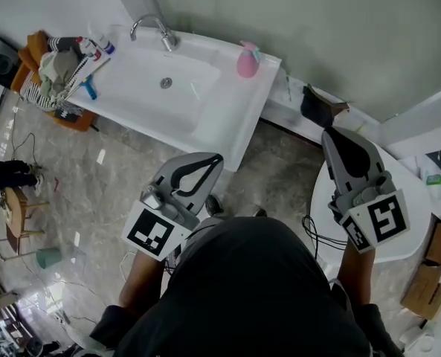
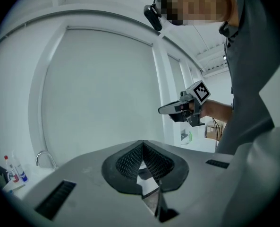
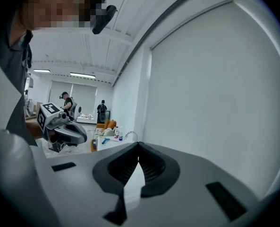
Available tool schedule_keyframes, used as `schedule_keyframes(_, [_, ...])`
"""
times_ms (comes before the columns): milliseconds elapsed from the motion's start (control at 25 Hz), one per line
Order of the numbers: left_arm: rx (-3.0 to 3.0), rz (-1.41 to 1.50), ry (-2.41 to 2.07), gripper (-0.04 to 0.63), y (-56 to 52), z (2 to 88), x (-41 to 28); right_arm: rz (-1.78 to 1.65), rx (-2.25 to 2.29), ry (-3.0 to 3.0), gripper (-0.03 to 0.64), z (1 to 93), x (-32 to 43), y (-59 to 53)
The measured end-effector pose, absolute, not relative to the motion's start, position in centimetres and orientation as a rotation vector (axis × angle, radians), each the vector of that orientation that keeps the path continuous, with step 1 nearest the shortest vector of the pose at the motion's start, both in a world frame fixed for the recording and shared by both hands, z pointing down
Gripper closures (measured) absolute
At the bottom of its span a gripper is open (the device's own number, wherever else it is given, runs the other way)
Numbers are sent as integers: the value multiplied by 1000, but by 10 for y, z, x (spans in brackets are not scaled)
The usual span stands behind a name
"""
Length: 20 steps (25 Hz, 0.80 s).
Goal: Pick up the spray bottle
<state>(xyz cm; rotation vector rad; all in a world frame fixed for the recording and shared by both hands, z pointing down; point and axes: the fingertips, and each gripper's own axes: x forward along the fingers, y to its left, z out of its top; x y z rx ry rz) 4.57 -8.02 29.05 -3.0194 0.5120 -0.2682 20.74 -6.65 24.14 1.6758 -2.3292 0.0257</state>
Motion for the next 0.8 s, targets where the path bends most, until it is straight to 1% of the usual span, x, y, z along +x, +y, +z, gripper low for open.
schedule_keyframes(200, [-3041, -262, 457, 591, -102, 296, 26, 33, 1690, -2287, 609, 243, 186, -80])
schedule_keyframes(560, [-3048, -244, 315, 591, -136, 300, 12, 66, 1760, -2200, 609, 246, 170, -106])
schedule_keyframes(800, [-3072, -218, 299, 591, -156, 302, -7, 67, 1783, -2150, 609, 247, 158, -124])
